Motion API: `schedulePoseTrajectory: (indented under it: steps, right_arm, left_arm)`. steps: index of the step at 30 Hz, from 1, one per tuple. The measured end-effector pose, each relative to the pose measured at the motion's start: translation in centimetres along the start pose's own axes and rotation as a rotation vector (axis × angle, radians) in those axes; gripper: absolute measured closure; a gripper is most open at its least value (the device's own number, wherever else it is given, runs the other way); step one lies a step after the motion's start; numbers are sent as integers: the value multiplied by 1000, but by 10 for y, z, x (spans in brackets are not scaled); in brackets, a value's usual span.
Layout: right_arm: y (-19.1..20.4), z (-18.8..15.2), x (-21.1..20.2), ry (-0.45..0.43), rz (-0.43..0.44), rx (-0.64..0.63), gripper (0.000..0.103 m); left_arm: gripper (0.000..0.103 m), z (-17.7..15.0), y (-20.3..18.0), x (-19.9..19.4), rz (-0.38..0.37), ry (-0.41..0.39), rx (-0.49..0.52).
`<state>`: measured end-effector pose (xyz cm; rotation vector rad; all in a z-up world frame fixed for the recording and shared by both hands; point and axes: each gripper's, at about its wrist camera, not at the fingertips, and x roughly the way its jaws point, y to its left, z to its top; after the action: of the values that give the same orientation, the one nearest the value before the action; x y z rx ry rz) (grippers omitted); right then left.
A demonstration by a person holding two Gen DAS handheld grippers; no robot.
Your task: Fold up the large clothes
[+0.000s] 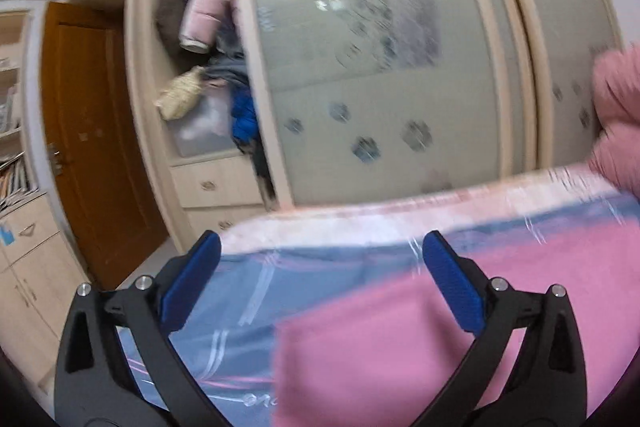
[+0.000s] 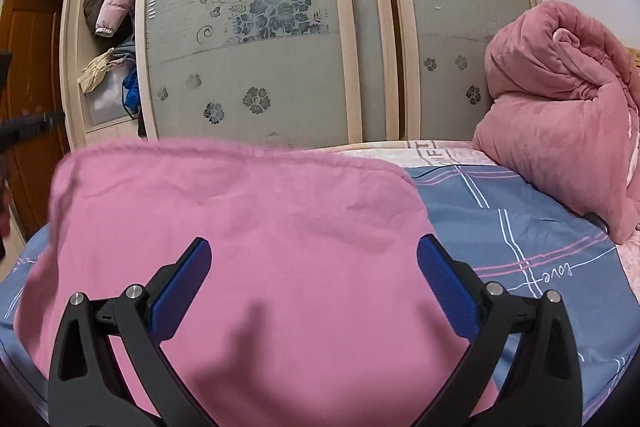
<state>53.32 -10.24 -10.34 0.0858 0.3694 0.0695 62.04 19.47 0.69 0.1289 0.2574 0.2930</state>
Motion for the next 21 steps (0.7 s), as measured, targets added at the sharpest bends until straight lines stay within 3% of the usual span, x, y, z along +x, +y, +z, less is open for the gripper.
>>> schedulePoseTrajectory:
  steps: [2, 5, 10, 13, 15, 17, 21]
  right_arm:
    - [-2, -3, -6, 9, 9, 0, 1]
    - [-6, -9, -16, 22, 25, 4, 1]
    - [-6, -10, 1, 87, 33, 33, 1]
    - [13, -3, 28, 133, 79, 53, 1]
    - [41, -1, 55, 168, 108, 1, 1]
    - [61, -2, 84, 198, 80, -79, 1]
    - [52, -7, 136, 263, 71, -47, 1]
  left_arm:
    - [2, 2, 7, -2, -24, 27, -37]
    - [2, -15, 2, -10, -125, 129, -49]
    - [2, -81, -46, -18, -258, 308, 42]
    - [2, -114, -82, -1, -278, 393, 76]
    - [2, -125, -99, 10, -274, 409, 82]
    - [2, -132, -110, 24, -235, 377, 92]
    - [2, -136, -107, 55, -263, 403, 34]
